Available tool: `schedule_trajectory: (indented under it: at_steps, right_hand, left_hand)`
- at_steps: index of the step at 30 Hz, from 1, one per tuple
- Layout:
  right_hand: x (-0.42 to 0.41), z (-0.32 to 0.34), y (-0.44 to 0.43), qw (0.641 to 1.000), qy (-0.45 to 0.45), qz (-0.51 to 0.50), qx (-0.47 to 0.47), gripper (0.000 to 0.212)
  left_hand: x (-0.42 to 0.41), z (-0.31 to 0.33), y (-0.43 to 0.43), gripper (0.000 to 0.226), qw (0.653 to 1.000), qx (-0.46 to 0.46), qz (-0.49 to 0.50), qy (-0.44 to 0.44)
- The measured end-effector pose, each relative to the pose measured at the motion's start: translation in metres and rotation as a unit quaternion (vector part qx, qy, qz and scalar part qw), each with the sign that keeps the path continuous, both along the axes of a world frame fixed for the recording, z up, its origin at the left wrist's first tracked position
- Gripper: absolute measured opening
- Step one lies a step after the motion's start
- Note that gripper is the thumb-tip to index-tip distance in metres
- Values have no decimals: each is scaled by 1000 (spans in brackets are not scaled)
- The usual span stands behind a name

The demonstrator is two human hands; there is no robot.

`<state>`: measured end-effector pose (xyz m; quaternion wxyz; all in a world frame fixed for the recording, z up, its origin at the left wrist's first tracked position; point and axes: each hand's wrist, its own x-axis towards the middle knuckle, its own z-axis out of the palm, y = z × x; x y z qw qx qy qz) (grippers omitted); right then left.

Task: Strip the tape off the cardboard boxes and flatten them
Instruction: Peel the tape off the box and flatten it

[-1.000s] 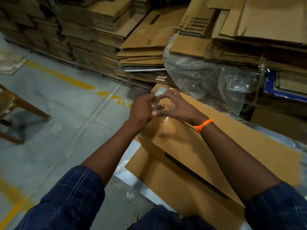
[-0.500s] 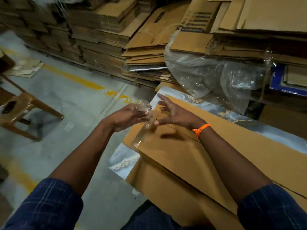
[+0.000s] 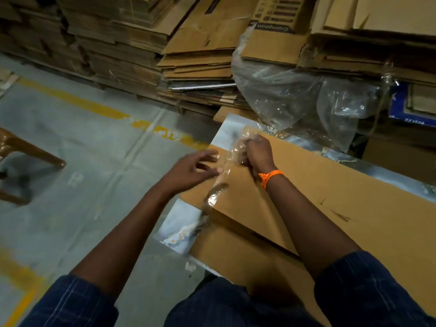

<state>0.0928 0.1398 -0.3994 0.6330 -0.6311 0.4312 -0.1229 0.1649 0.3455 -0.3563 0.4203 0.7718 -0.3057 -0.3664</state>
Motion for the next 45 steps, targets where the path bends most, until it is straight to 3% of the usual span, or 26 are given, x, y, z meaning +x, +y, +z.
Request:
schedule_trajectory:
  at_steps: [2, 3, 7, 11, 15, 17, 18, 21, 25, 26, 28, 30, 32, 41, 45]
  right_hand:
    - [5, 5, -1, 998, 16, -28, 51, 22]
    - [7, 11, 2, 994, 4, -48, 99, 25]
    - [4, 23, 3, 957, -54, -96, 269, 23]
    - [6, 29, 10, 928, -79, -181, 316, 44]
    - [5, 27, 18, 896, -136, -230, 354, 28]
    - [1, 21, 22, 905, -173, -194, 337, 33]
    - [-3, 16, 25, 926, -181, -158, 292, 36]
    - [-14, -1, 32, 991, -124, -31, 45, 35]
    - [-26, -8, 33, 987, -79, 31, -135, 43]
    - [-28, -7, 32, 983, -76, 33, -163, 44]
    - [-31, -6, 32, 975, -63, 31, -210, 41]
    - [-34, -16, 32, 968, -51, 15, -246, 40]
    - [-35, -23, 32, 963, -47, 2, -266, 41]
    - [-31, -20, 42, 935, -58, 9, -349, 45]
    - [-28, -31, 45, 925, -19, 31, -378, 36]
  left_hand:
    - [-28, -25, 7, 93, 993, 69, -99, -4]
    - [-42, -39, 8, 99, 992, 66, -103, -19]
    - [-70, -75, -3, 69, 989, 25, 56, -134]
    - [-66, -77, -6, 55, 976, 51, 40, -208]
    - [-54, -78, -6, 42, 964, 31, 24, -263]
    - [-49, -77, -5, 40, 960, 29, 22, -276]
    - [-46, -78, -3, 41, 959, 33, 23, -280]
    - [-39, -76, 2, 39, 960, 26, 27, -278]
    - [-20, -65, 5, 41, 980, -18, -21, -199]
    - [-13, -64, 5, 44, 989, -25, -18, -143]
    - [-6, -63, 9, 42, 998, -12, 13, 60]
    - [-7, -63, 20, 30, 969, 13, 16, 245]
    - [-14, -70, 33, 30, 948, 5, 16, 318]
    - [-32, -71, 38, 13, 886, -7, 137, 444]
    - [-34, -73, 44, 9, 921, -38, 96, 375]
